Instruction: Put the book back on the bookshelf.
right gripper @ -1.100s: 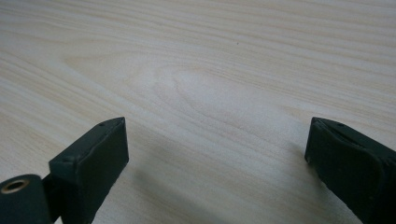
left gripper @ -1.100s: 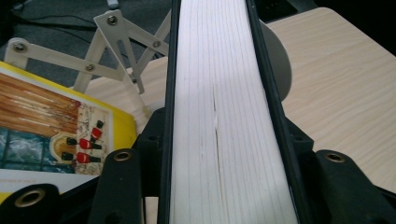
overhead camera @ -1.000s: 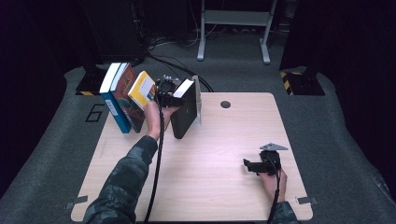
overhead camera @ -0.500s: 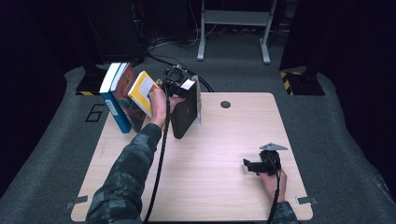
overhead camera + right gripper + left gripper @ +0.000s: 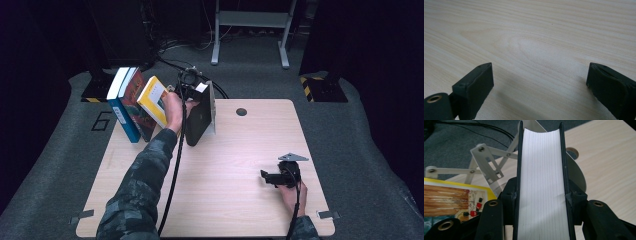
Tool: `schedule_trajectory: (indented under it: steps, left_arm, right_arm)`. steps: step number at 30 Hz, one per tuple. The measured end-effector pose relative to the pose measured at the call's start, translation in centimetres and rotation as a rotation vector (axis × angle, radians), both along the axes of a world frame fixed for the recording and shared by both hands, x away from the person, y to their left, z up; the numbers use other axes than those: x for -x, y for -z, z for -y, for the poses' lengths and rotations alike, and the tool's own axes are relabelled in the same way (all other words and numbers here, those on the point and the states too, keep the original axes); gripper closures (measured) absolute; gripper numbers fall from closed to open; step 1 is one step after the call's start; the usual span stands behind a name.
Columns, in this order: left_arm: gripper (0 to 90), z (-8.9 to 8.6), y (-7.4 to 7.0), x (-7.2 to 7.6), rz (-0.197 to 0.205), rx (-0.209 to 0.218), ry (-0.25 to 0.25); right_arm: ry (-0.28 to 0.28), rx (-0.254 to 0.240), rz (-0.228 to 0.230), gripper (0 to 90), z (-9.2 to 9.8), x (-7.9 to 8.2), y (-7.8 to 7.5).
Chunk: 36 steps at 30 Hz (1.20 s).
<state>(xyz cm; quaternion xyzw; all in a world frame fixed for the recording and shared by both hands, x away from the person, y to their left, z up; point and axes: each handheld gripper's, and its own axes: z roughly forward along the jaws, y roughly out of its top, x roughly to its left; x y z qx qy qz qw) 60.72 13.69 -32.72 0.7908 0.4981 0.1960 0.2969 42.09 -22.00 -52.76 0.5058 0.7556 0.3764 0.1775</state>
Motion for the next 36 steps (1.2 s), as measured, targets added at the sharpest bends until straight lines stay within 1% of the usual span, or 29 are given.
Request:
schedule_trajectory:
  steps: [2,3,5,7,8,11,13,14,17,18,20,21,23,24,26,27,28,29,31,33,34,36]
  left_arm:
    - [53.5,-0.2,-0.5,-0.3,0.007,0.031,-0.034]
    - [53.5,-0.3,-0.9,-0.6,0.006,0.049,-0.052]
    - [53.4,-0.4,-1.1,-1.1,0.0,0.076,-0.082]
    - [53.4,-0.4,-0.9,-1.5,-0.017,0.084,-0.103]
    - [53.4,-0.4,-0.8,-1.7,-0.017,0.091,-0.112]
    - [53.4,-0.7,0.0,-2.6,-0.059,0.119,-0.156]
    - [53.4,-0.9,0.3,-3.0,-0.061,0.126,-0.177]
    - [53.3,-1.0,0.3,-3.2,-0.063,0.118,-0.173]
    - [53.3,-1.0,0.4,-3.6,-0.065,0.118,-0.185]
    - [53.3,-1.1,0.5,-3.7,-0.057,0.13,-0.198]
    - [53.2,-1.1,0.6,-3.7,-0.053,0.131,-0.219]
    - [53.1,-1.2,0.7,-3.7,-0.046,0.133,-0.219]
    - [52.7,-1.3,0.7,-3.8,-0.048,0.13,-0.227]
    - [52.3,-1.3,0.8,-3.8,-0.043,0.127,-0.234]
    - [51.2,-1.5,1.0,-4.0,-0.04,0.12,-0.241]
    - [50.3,-1.6,1.0,-4.0,-0.037,0.109,-0.24]
    - [48.6,-1.7,1.0,-4.0,-0.039,0.12,-0.241]
    - [46.7,-1.9,1.0,-3.9,-0.043,0.123,-0.235]
    - [43.7,-2.3,0.8,-3.6,-0.033,0.122,-0.224]
    - [42.1,-2.7,0.8,-3.2,-0.044,0.121,-0.207]
    - [40.5,-2.9,0.7,-3.0,-0.039,0.124,-0.193]
    - [38.8,-3.4,0.5,-2.4,-0.028,0.144,-0.177]
  right_arm:
    - [0.002,-0.006,0.0,6.7,0.0,0.0,0.0]
    - [0.001,-0.007,0.0,6.7,0.1,0.0,0.0]
    - [0.0,-0.01,0.0,6.8,0.1,0.0,0.0]
    - [-0.001,-0.011,0.0,6.8,0.1,0.0,0.0]
    - [-0.001,-0.012,0.0,6.8,0.1,0.0,0.0]
    - [-0.001,-0.013,-0.001,6.8,0.1,0.0,0.0]
    - [-0.003,-0.012,-0.001,6.8,0.1,0.0,0.0]
    - [0.001,-0.015,0.0,6.8,0.1,0.0,0.0]
    - [0.0,-0.014,0.0,6.8,0.1,0.0,0.0]
    - [0.001,-0.016,0.003,6.8,0.1,0.0,0.0]
    - [0.002,-0.016,0.002,6.8,0.1,0.0,0.0]
    - [0.001,-0.016,0.002,6.8,0.1,0.0,0.0]
    - [-0.001,-0.014,0.002,6.7,0.1,0.0,0.0]
    - [0.0,-0.015,0.002,6.8,0.1,0.0,0.0]
    - [-0.006,-0.012,0.004,6.8,0.1,0.0,0.0]
    - [-0.009,-0.009,0.006,6.7,0.2,0.0,0.0]
    - [-0.01,-0.007,0.006,6.7,0.1,0.0,0.0]
    - [-0.01,-0.005,0.004,6.7,0.1,0.0,0.0]
    - [-0.01,-0.006,0.004,6.7,0.1,0.0,0.0]
    - [-0.011,-0.006,0.004,6.7,0.1,0.0,0.0]
    - [-0.01,-0.007,0.006,6.7,0.2,0.0,0.0]
    - [-0.01,-0.009,0.007,6.8,0.2,0.0,0.0]
